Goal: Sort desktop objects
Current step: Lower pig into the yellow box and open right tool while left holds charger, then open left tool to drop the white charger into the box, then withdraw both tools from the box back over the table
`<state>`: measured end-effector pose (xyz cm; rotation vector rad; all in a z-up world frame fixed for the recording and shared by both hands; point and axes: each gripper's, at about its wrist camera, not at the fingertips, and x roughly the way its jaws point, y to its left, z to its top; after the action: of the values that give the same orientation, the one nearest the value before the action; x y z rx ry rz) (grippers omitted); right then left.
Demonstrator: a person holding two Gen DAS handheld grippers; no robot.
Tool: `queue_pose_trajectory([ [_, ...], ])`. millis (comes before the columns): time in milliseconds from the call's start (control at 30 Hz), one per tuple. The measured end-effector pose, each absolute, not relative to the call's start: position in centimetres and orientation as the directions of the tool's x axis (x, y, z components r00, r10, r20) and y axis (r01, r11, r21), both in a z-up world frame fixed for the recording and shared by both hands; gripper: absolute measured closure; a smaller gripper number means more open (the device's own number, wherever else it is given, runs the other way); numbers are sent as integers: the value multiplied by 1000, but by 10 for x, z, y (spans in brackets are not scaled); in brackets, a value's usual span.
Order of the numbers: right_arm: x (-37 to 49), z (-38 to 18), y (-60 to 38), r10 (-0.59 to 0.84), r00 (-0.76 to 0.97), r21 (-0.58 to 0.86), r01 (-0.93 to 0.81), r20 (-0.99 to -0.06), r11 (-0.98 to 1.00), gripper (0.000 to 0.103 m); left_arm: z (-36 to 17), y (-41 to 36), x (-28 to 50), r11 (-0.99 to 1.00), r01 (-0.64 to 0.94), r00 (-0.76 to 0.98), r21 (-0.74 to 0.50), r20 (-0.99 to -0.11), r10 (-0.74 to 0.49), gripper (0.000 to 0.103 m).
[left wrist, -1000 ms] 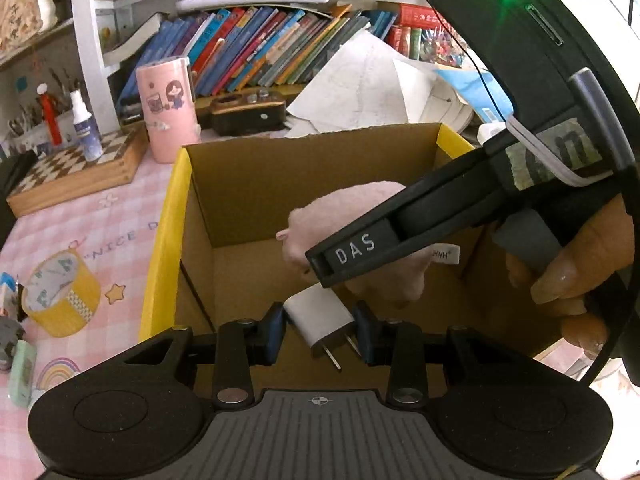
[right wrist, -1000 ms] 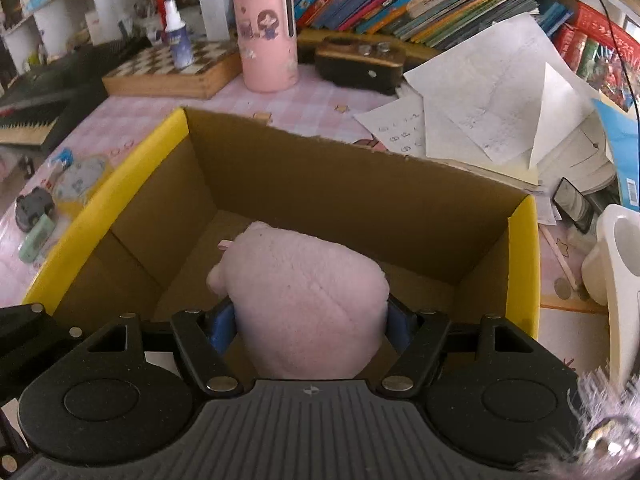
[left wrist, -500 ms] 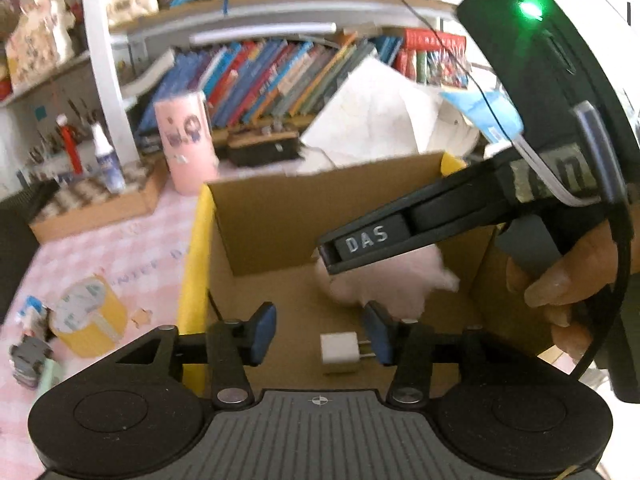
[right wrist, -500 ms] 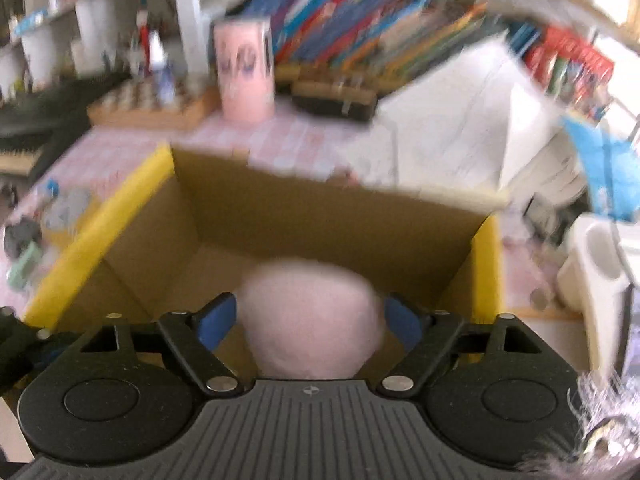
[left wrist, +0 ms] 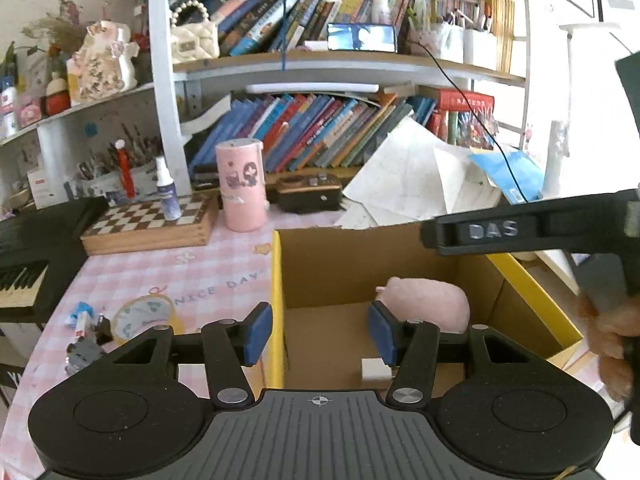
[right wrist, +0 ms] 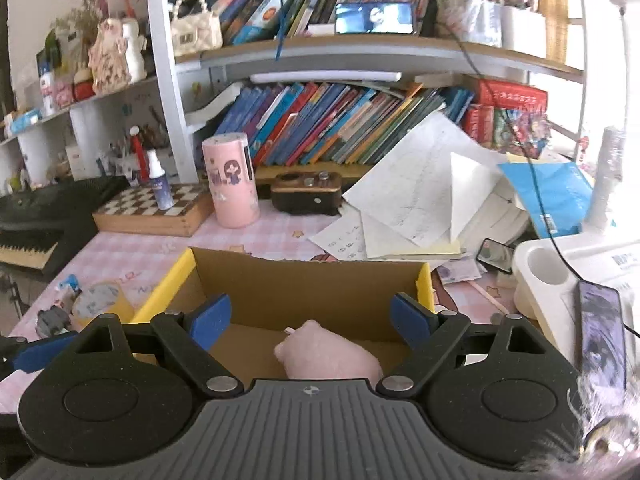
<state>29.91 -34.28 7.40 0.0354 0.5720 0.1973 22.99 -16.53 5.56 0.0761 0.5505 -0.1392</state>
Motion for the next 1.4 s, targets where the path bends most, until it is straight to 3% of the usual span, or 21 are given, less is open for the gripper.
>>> queue_pose_trajectory([
  [100, 283, 77, -341, 174, 832, 78, -157, -526, 985, 17, 58, -157, 221, 989, 146, 849, 33, -516, -108, 47],
  [167, 272, 79, -339, 158, 839, 70, -142, -521, 987, 17, 59, -150, 215, 990, 133, 853, 36, -512, -96, 37],
  [300, 244, 80, -335, 127, 857, 74, -103, -499, 992, 17, 57, -134, 201, 993, 108, 855, 42, -514, -71, 29],
  [467, 210, 72, -326, 64, 876, 67, -36, -479, 997, 17, 51, -105, 180, 998, 56, 850, 16, -526, -39, 27],
  [667, 180, 58, -307, 29, 852, 66, 6, -522, 998, 17, 45, -79, 156, 999, 40, 839, 7, -543, -30, 27],
  [1400, 93, 21, -228, 42, 753, 89, 22, -656, 996, 17, 18, -20, 84, 997, 74, 769, 7, -637, -52, 26],
])
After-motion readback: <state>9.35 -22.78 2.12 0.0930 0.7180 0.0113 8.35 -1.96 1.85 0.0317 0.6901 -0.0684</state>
